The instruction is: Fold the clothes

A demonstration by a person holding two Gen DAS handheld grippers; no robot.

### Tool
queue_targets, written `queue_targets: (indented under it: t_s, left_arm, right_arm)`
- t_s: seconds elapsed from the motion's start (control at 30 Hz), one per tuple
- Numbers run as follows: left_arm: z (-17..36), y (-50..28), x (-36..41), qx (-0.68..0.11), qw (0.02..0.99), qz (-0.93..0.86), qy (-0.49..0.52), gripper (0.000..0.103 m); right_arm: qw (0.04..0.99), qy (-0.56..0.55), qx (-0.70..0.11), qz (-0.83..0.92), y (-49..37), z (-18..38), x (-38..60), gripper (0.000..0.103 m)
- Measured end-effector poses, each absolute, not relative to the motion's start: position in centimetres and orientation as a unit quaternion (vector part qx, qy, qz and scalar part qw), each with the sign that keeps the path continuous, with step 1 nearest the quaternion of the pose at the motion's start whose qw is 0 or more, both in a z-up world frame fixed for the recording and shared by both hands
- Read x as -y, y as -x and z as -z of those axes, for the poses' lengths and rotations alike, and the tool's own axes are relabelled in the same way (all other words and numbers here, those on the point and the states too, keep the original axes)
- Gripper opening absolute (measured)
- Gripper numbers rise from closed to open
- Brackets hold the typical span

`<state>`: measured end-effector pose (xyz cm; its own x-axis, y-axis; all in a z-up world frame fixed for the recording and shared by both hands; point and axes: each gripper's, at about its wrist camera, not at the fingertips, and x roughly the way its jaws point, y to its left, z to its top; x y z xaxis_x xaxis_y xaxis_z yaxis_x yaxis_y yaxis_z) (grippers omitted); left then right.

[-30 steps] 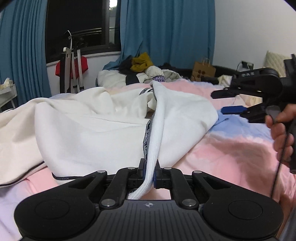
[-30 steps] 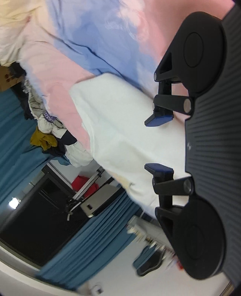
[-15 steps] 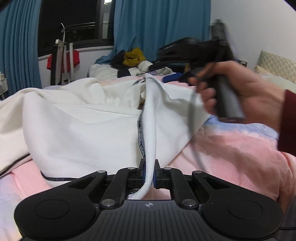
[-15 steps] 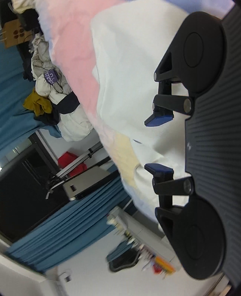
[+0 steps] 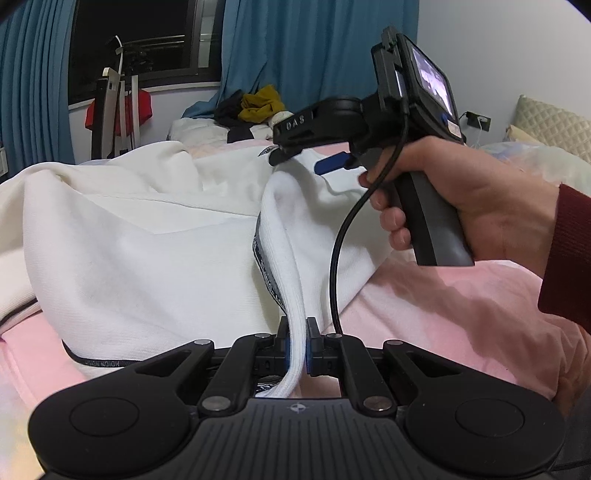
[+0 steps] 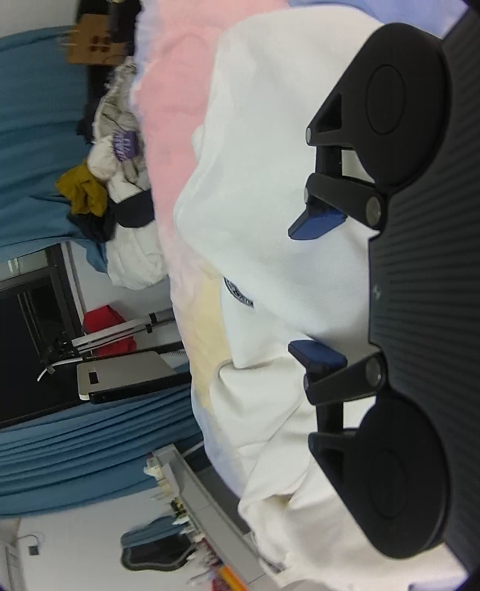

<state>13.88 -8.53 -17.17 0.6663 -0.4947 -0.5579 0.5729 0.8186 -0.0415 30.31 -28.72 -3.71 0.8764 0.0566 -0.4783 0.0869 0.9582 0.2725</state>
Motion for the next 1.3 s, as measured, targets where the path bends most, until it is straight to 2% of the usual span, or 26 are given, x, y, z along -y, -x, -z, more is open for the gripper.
queue_targets:
  t_s: [0.03,0.07,0.1,0.13,0.2,0.27,0.57,0.9,1.0,1.3]
  left_arm:
    - [17.1,-13.8,8.5,-0.283,0.911,0.293,-0.068,0.007]
    - [17.0,-13.8,8.4,-0.281,0.912,0.292,-0.067,0.007]
    - [16.9,-13.8,8.3,-0.279,0.912,0.292,-0.066,0.007]
    - [16.9,-13.7,8.2,-0.276,0.913,0.292,-0.065,0.007]
    - [16.8,-13.6,8.1,-0.271,0.915,0.294,-0.062,0.007]
    - [16.6,-13.6,8.0,-0.264,0.916,0.295,-0.062,0.007]
    - [13.6,-12.5,8.0,-0.192,0.926,0.323,-0.033,0.012]
    - [14.2,-12.0,8.3,-0.211,0.927,0.306,-0.043,0.013]
    - [15.0,-11.5,8.4,-0.224,0.926,0.298,-0.065,0.014]
    - [14.8,-10.9,7.6,-0.237,0.928,0.282,-0.057,0.014]
  right_arm:
    - [0.958,-0.144,-0.249,0.011,-30.2,3.7,28.8,0.057]
    - [0.957,-0.15,-0.25,0.012,-30.1,3.6,29.0,0.048]
    - [0.957,-0.154,-0.247,0.016,-29.8,3.4,29.2,0.031]
    - [0.956,-0.158,-0.245,0.02,-29.5,3.2,29.3,0.025]
    - [0.956,-0.176,-0.233,0.025,-28.7,2.5,30.1,0.015]
    - [0.955,-0.198,-0.218,0.03,-27.7,1.7,31.2,0.01]
    - [0.922,-0.35,-0.143,0.086,-19.8,0.5,37.9,0.006]
    - [0.835,-0.494,-0.092,0.223,-6.5,3.7,43.2,0.003]
    - [0.793,-0.567,-0.103,0.196,-5.1,5.9,44.4,0.003]
    - [0.796,-0.58,-0.098,0.144,-6.3,5.4,45.6,0.008]
